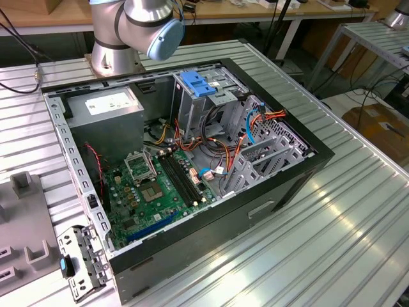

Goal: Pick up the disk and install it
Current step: 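Pick up the disk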

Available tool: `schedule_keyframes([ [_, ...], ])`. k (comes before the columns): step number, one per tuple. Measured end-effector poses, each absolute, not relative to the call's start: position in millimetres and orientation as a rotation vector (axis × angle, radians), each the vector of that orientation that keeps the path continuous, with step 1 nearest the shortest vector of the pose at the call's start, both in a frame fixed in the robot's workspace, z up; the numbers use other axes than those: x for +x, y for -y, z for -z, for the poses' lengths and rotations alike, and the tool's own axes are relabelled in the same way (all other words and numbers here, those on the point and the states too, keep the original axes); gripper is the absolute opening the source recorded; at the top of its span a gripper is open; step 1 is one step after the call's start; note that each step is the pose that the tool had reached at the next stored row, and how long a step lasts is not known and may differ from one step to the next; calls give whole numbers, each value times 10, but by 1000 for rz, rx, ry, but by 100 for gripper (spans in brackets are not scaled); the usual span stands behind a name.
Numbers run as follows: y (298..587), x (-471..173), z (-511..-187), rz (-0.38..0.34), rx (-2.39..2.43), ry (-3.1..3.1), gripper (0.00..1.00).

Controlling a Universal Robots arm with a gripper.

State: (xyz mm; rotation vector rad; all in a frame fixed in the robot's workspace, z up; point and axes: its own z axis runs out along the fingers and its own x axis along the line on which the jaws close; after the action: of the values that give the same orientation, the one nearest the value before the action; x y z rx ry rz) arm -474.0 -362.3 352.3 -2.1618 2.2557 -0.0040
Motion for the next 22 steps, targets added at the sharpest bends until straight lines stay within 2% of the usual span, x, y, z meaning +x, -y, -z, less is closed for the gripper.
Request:
schedule_keyframes([
  [22,3623,-4739,-3592,4,-2162,-2256,37],
])
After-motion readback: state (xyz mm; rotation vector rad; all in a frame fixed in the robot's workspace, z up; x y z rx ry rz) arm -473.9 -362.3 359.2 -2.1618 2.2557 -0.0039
